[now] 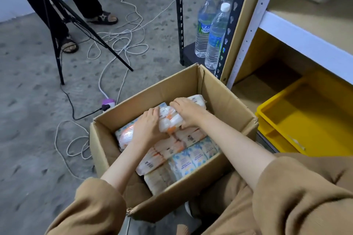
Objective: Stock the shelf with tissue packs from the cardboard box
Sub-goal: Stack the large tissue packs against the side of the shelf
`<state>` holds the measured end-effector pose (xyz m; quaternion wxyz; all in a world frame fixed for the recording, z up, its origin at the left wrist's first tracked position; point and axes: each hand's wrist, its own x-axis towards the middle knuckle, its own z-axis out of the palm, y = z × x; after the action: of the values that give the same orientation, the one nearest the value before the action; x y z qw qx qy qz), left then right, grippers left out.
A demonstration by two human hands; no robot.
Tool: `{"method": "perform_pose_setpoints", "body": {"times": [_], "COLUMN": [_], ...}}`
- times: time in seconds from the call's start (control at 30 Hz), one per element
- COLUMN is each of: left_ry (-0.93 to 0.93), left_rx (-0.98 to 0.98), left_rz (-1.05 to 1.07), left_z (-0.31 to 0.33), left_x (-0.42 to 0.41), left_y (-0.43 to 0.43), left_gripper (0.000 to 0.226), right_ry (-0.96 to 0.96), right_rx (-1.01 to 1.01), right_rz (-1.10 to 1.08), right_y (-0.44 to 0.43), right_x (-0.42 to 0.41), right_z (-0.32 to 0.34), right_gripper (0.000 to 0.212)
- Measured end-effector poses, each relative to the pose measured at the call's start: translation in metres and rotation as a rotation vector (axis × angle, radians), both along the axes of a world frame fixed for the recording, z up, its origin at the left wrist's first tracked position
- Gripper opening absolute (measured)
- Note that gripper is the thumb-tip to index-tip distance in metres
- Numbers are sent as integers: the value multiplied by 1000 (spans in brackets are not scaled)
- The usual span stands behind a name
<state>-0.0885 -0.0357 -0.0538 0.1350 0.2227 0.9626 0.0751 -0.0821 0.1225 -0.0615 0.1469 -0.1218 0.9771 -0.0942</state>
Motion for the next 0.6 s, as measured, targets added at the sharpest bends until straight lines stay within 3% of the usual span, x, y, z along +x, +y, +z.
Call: {"method": "perform_pose_setpoints", "body": {"times": [0.1,0.3,0.6], "left_ry": [51,110,348], "left_rx": [32,63,216], "left_rz": [-9,-91,-324], "left_z": [1,37,163], "left_x": [0,1,21], "left_y": [3,15,89], "left_gripper": [73,74,73], "right_ry": [23,135,465], "right_rx": [0,-5,52], "right_rz": [-8,-45,-231], "right_y": [2,20,99], "right_x": [-1,10,68], "right_z": [1,37,169], "right_gripper": [62,63,62]}}
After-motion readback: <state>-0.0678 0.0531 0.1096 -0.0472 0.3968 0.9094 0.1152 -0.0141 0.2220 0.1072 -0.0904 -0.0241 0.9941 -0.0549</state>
